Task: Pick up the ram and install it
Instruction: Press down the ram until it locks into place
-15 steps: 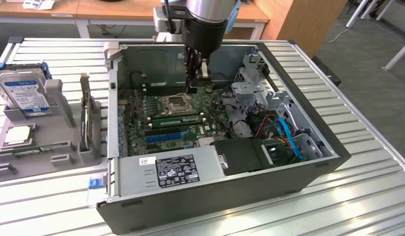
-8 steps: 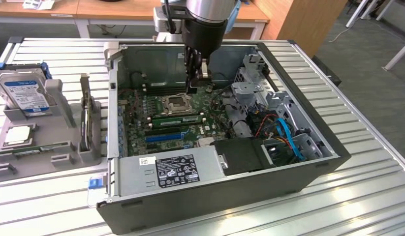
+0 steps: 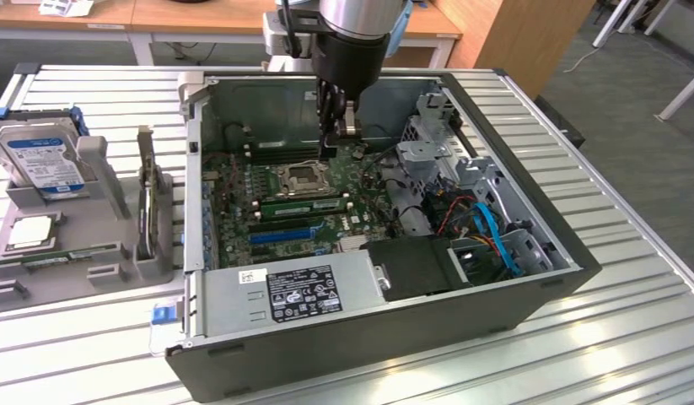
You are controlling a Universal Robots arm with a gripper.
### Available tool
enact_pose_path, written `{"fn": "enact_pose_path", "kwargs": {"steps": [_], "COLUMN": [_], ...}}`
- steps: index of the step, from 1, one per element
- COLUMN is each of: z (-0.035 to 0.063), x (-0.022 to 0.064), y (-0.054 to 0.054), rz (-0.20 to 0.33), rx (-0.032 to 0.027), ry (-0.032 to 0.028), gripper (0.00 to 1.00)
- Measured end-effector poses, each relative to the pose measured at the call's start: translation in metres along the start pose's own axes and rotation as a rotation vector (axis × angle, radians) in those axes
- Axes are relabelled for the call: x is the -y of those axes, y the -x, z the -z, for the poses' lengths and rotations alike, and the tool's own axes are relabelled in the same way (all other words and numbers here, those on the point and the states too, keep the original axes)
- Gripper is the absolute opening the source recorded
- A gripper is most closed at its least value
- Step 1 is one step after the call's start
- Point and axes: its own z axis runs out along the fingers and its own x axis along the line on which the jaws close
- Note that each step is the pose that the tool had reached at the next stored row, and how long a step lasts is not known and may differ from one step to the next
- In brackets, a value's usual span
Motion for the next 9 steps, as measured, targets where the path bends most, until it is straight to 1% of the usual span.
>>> {"fn": "enact_pose_path", "kwargs": {"steps": [9], "z": [0.0], "x": [0.0], "y": [0.0], "rz": [0.0], "rx": [0.0], "ry": [0.0], "gripper": [0.1]}}
